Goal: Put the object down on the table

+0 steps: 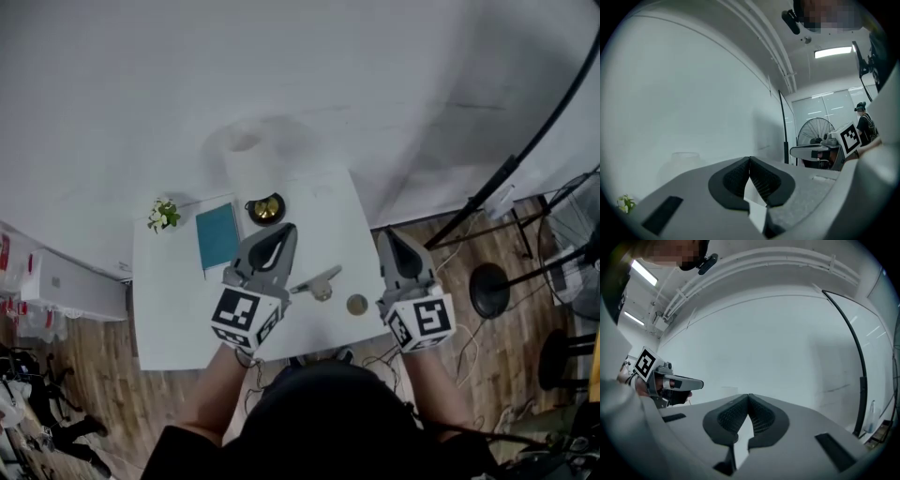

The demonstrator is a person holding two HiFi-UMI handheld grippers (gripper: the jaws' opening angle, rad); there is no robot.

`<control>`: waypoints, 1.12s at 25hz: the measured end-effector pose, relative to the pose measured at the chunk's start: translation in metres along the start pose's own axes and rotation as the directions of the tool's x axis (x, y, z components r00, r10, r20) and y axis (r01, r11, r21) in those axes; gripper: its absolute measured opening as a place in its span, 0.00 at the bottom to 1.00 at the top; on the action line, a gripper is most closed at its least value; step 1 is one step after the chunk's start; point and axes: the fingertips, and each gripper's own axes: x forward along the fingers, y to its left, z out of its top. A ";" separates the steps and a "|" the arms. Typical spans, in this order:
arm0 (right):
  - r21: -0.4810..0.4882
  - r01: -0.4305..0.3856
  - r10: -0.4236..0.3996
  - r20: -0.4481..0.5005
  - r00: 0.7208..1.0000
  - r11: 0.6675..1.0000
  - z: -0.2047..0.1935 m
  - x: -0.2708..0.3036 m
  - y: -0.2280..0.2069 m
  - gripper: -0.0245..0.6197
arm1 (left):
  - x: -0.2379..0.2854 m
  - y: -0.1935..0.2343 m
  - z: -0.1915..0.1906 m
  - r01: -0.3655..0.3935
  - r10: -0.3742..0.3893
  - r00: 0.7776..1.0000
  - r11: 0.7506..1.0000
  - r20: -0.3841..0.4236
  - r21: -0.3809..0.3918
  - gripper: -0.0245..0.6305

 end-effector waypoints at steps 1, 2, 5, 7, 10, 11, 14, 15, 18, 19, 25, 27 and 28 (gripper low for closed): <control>-0.016 -0.004 0.004 0.012 1.000 1.000 0.006 0.000 0.003 0.05 | -0.003 0.001 0.006 -0.006 0.006 1.000 1.000 0.014 0.001 0.04; -0.028 -0.007 0.008 0.022 1.000 1.000 0.012 0.001 0.005 0.05 | -0.005 0.003 0.011 -0.012 0.012 1.000 1.000 0.026 -0.001 0.04; -0.049 -0.006 0.008 0.044 0.999 0.999 0.025 0.000 0.008 0.05 | -0.011 0.007 0.022 -0.031 0.031 0.998 0.999 0.055 -0.007 0.05; -0.060 0.002 0.002 0.053 0.999 0.998 0.031 0.001 0.007 0.05 | -0.013 0.010 0.028 -0.039 0.039 0.997 0.999 0.071 -0.007 0.05; -0.073 0.014 -0.009 0.060 0.998 0.997 0.036 0.001 0.004 0.05 | -0.013 0.011 0.033 -0.040 0.040 0.996 0.999 0.079 0.004 0.05; -0.075 0.018 -0.014 0.060 0.998 0.997 0.037 0.000 0.003 0.05 | -0.013 0.010 0.032 -0.039 0.039 0.997 0.999 0.069 0.007 0.05; -0.080 0.028 -0.023 0.060 0.998 0.996 0.038 -0.001 -0.001 0.05 | -0.010 0.009 0.032 -0.032 0.032 0.997 0.999 0.072 0.004 0.05; -0.081 0.029 -0.024 0.060 0.998 0.996 0.038 -0.001 -0.002 0.05 | -0.008 0.009 0.032 -0.030 0.029 0.997 1.000 0.076 0.002 0.05; -0.084 0.032 -0.028 0.057 0.998 0.996 0.037 0.001 -0.005 0.05 | -0.003 0.009 0.029 -0.021 0.021 0.997 1.000 0.072 -0.003 0.05; -0.084 0.033 -0.029 0.055 0.998 0.996 0.036 0.001 -0.005 0.05 | -0.002 0.008 0.028 -0.018 0.018 0.997 1.000 0.069 -0.004 0.05; -0.082 0.029 -0.025 0.044 0.999 0.996 0.035 0.003 -0.003 0.05 | 0.002 0.008 0.028 -0.010 0.010 0.998 1.000 0.065 -0.006 0.05; -0.085 0.026 -0.022 0.044 0.999 0.996 0.035 0.004 -0.003 0.05 | 0.003 0.009 0.028 -0.012 0.012 0.998 1.000 0.065 -0.007 0.05; -0.086 0.024 -0.020 0.044 0.999 0.996 0.036 0.004 -0.003 0.05 | 0.003 0.009 0.028 -0.012 0.012 0.998 1.000 0.066 -0.006 0.05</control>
